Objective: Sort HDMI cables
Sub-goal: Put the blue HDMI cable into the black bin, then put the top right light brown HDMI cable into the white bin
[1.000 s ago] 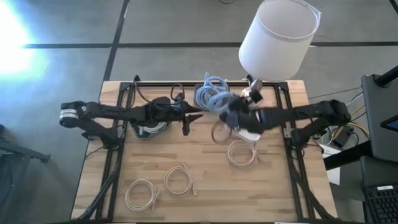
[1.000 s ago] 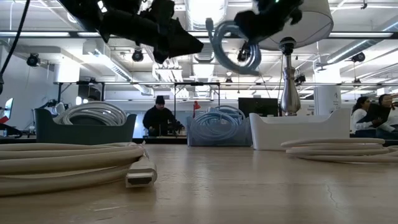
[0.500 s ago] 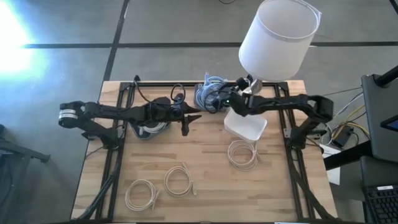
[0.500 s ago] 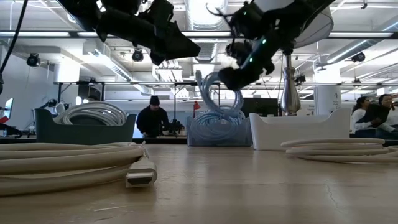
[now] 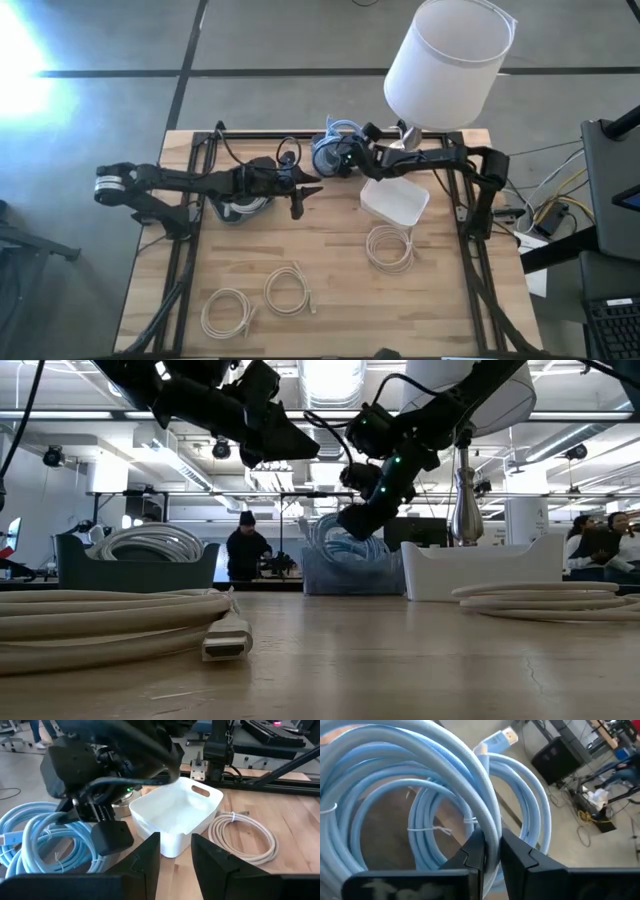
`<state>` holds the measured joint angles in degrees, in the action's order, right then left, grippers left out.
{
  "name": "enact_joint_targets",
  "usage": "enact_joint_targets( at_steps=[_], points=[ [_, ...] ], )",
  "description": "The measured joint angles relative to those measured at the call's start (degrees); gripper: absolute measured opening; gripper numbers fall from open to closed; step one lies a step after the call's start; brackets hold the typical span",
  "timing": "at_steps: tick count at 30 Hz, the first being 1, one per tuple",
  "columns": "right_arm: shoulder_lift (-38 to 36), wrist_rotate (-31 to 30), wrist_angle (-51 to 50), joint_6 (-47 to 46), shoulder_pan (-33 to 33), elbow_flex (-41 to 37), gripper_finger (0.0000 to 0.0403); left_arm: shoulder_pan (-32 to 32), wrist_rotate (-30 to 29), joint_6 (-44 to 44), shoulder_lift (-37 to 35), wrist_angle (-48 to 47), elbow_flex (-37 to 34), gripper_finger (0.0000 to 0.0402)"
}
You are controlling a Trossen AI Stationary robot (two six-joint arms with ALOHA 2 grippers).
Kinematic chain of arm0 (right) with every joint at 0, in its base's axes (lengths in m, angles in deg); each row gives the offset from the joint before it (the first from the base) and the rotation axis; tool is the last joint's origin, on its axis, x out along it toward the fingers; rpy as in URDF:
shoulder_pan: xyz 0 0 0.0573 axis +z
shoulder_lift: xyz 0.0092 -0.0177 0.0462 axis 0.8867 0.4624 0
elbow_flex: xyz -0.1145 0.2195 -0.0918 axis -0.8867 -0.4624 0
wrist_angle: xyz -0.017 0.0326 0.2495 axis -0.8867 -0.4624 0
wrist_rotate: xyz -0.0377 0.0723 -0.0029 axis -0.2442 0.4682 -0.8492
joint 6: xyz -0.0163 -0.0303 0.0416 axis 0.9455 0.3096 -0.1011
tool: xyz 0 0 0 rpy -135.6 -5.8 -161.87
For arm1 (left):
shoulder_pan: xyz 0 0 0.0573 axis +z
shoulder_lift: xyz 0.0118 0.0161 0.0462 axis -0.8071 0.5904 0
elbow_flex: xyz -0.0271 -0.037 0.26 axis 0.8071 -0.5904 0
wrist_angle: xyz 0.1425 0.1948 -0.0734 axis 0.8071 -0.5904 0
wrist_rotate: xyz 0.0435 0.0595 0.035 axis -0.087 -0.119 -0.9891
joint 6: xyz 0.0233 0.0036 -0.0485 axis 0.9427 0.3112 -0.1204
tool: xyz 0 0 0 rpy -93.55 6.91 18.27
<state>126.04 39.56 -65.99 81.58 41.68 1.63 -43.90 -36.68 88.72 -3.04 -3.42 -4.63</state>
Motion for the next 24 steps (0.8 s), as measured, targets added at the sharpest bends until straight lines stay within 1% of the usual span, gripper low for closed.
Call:
enact_joint_targets(
  at_steps=[4,11,14,17,18,19,22,23,24],
  points=[
    [0.19,0.04,-5.19,0.45,0.14,2.48,0.0067,0.00,0.00,0.11,0.00,-0.14,0.00,0.0113],
    [-0.10,0.21,-16.45,-2.47,0.07,8.39,0.0117,0.00,0.00,0.15,0.00,-0.36,0.00,0.0113],
    [-0.10,0.29,-23.27,-4.76,0.13,11.42,0.0134,0.00,0.00,0.15,0.00,-0.40,-0.04,0.0113],
    [-0.24,1.29,-32.52,-9.26,0.45,14.94,0.0145,0.00,0.02,0.15,0.00,-0.43,-0.04,0.0113],
    [-0.45,3.16,-36.99,-10.54,0.71,16.12,0.0148,0.00,0.02,0.15,0.00,-0.50,-0.04,0.0113],
    [-0.73,6.29,-41.44,-11.81,1.06,17.23,0.0149,0.00,0.02,0.15,0.00,-0.61,-0.04,0.0113],
    [-1.78,19.77,-51.82,-18.97,2.90,20.00,0.0148,0.00,0.03,0.08,0.00,-1.04,-0.04,0.0113],
    [-2.35,23.66,-54.02,-21.70,3.83,20.37,0.0146,0.00,0.03,0.04,0.00,-1.22,-0.04,0.0113],
    [-2.92,26.19,-55.60,-23.80,4.91,20.45,0.0144,0.00,0.04,0.03,0.00,-1.42,-0.04,0.0113]
  ],
)
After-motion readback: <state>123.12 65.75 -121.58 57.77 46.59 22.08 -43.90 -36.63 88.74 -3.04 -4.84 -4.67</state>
